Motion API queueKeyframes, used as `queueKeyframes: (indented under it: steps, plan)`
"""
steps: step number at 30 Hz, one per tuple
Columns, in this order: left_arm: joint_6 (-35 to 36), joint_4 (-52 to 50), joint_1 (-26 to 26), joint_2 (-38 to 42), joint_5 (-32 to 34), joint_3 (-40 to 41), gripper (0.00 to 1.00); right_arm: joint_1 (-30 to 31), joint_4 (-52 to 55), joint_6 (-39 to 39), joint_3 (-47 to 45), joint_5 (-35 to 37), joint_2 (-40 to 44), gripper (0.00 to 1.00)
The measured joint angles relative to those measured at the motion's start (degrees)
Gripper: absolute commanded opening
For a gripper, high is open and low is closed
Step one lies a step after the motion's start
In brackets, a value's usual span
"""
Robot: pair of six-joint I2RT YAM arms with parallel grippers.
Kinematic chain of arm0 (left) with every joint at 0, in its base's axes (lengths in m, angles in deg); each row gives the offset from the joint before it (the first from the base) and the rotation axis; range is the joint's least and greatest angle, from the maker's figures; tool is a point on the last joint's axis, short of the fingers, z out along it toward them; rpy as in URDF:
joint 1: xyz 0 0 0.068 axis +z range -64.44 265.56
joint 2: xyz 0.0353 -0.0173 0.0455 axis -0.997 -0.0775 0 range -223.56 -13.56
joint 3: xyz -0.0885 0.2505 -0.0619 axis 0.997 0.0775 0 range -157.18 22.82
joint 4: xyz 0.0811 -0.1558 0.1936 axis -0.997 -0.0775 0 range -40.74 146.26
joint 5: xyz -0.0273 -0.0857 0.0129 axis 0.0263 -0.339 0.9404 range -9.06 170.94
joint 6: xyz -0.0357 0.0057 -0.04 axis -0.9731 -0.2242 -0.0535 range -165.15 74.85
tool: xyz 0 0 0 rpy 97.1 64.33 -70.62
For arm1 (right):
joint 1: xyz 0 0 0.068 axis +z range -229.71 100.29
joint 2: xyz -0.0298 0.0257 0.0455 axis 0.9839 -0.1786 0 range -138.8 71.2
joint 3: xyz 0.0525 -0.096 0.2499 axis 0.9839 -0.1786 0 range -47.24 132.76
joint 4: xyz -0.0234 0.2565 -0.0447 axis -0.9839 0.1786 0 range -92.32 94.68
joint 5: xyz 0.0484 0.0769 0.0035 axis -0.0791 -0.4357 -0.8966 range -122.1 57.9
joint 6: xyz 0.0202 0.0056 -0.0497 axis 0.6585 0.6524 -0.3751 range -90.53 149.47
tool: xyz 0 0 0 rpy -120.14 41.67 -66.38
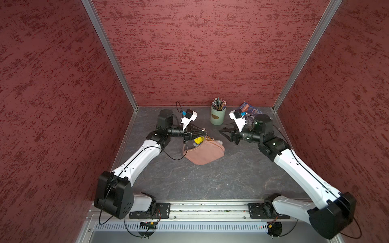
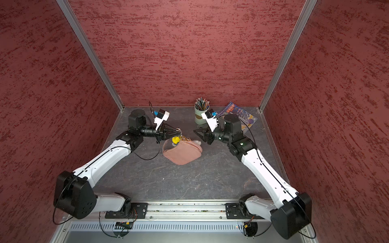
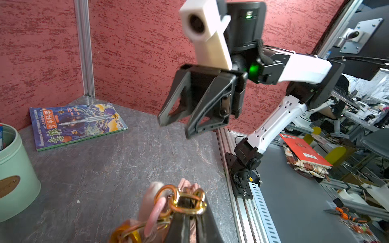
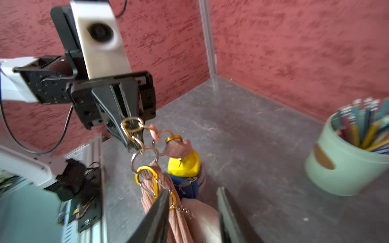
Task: Remove the decoration from the bag
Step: Remove the decoration item from the bag.
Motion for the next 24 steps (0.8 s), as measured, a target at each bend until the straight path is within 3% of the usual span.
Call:
queueKeyframes:
  steps: [9, 24]
  plan:
    - [3.21, -4.09, -0.04, 0.00, -2.67, -1.88, 0.00, 4.98, -1.68, -6.34, -3.32, -3.02, 0.09, 0.58]
    - [3.28, -5.49, -1.18, 0.02, -2.47, -1.88, 0.00, 13.16, -2.03, -6.97, -3.32, 8.22, 0.24, 0.56]
